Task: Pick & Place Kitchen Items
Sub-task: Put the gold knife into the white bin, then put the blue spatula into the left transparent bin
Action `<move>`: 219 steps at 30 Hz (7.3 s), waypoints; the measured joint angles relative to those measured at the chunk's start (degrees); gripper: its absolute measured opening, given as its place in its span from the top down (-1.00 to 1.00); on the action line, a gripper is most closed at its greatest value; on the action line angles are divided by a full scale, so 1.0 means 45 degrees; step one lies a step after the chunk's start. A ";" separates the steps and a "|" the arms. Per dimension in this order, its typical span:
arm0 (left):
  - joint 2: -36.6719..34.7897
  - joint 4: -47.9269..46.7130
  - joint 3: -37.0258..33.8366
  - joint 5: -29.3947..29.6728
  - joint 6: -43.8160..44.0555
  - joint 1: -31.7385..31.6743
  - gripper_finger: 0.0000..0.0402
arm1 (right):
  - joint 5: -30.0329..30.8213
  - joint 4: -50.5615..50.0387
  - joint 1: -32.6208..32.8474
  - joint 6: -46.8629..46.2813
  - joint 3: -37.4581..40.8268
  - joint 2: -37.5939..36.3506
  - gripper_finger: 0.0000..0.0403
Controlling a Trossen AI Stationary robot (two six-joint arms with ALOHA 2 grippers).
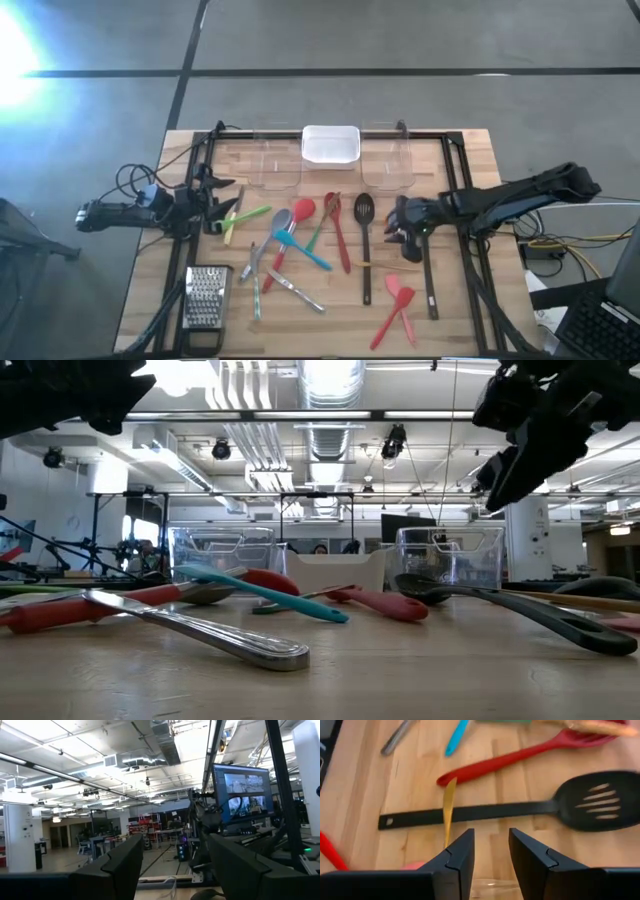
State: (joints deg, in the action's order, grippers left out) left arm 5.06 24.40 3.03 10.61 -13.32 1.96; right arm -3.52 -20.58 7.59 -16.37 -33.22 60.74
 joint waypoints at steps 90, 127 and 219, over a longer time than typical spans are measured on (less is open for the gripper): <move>0.0024 0.0618 -0.0092 0.0529 -0.0783 -0.0004 -0.14 | -0.2295 -0.8887 -0.9418 0.6555 -1.7109 1.2800 0.93; 0.0024 0.0569 -0.0097 0.0573 -0.0783 -0.0005 -0.14 | -0.1080 -1.1245 -0.9699 0.6686 -2.2573 1.7943 0.94; 0.0029 0.0127 -0.0107 0.0578 -0.0601 -0.0001 -0.14 | -0.1925 -0.1915 -0.2350 0.3561 -1.2132 1.0261 0.63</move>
State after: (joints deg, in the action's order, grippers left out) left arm 5.19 24.97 2.55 13.21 -16.03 1.95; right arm -12.18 -29.20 -2.98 -0.35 -87.82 106.91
